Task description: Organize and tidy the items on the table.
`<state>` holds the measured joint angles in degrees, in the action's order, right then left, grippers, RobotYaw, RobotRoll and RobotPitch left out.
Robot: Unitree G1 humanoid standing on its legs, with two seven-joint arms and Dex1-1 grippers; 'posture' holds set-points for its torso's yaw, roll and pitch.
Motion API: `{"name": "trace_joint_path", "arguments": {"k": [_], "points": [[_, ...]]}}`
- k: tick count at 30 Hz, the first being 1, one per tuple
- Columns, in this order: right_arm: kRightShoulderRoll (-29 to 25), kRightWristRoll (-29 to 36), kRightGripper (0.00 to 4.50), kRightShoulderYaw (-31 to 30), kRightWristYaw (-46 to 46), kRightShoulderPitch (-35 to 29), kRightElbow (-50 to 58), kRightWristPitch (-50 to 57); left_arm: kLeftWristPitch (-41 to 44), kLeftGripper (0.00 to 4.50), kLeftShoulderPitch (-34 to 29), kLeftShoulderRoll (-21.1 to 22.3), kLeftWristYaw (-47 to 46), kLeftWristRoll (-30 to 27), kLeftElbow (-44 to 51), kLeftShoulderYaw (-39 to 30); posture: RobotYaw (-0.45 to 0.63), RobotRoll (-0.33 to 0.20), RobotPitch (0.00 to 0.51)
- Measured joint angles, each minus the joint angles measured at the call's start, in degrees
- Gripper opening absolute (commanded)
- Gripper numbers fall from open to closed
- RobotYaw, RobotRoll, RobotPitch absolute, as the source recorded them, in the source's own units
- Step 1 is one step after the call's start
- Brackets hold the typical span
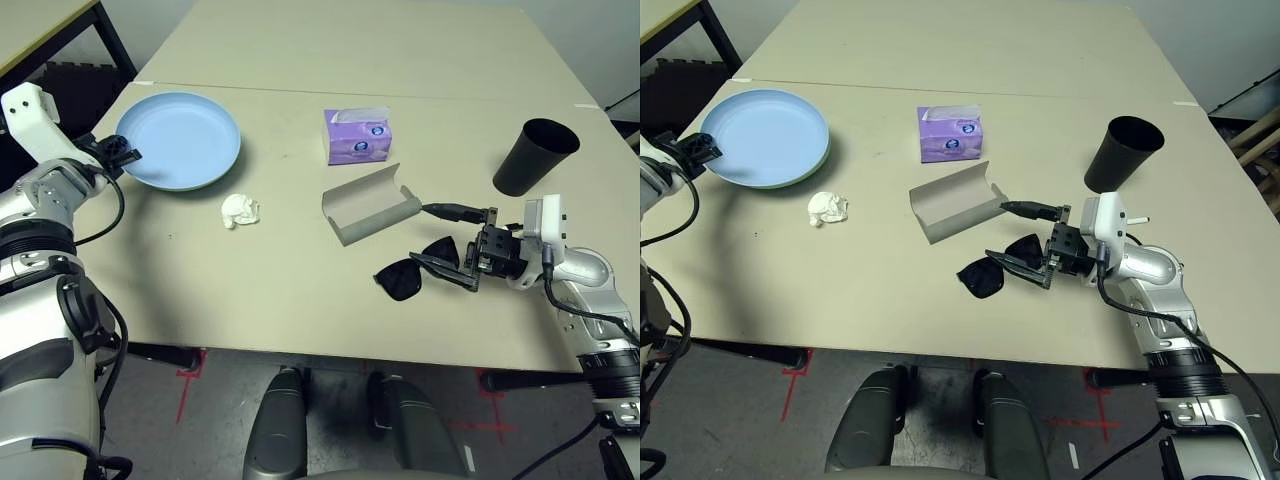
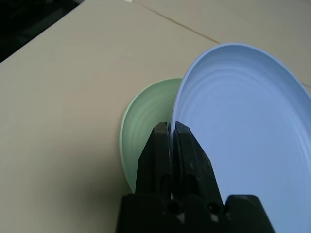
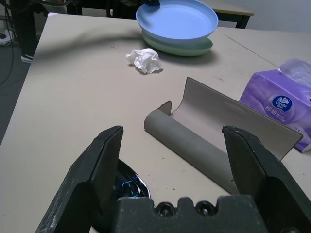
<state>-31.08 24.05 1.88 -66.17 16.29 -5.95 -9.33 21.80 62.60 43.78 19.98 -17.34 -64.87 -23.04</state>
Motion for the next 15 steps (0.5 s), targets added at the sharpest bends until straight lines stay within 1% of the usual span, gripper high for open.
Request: {"name": "trace_joint_path", "arguments": {"k": [3, 9, 10, 12, 15], "points": [[0.0, 0.1, 4.50, 0.0, 0.3, -0.7, 1.5, 0.1, -2.0, 0.05, 1.1, -0.5, -2.0, 0.0, -1.4, -0.3, 0.17, 0.000, 0.169], [0.0, 0.2, 4.50, 0.0, 0.6, -1.3, 2.0, 0.7, -5.8, 0.05, 1.2, -1.2, -5.1, 1.1, -1.6, -0.2, 0.17, 0.000, 0.169], [0.0, 0.2, 4.50, 0.0, 0.7, -1.3, 2.1, 0.7, -6.6, 0.55, 1.2, -1.4, -5.5, 1.5, -1.6, 0.0, 0.17, 0.000, 0.169], [0.0, 0.2, 4.50, 0.0, 0.7, -1.3, 2.3, 0.8, -7.7, 1.08, 1.2, -1.7, -5.7, 1.9, -1.6, 0.2, 0.17, 0.000, 0.170], [0.0, 0.2, 4.50, 0.0, 1.1, -1.3, 2.4, 0.9, -8.1, 2.21, 1.1, -2.4, -5.0, 2.0, -1.4, 0.7, 0.18, 0.000, 0.170]]}}
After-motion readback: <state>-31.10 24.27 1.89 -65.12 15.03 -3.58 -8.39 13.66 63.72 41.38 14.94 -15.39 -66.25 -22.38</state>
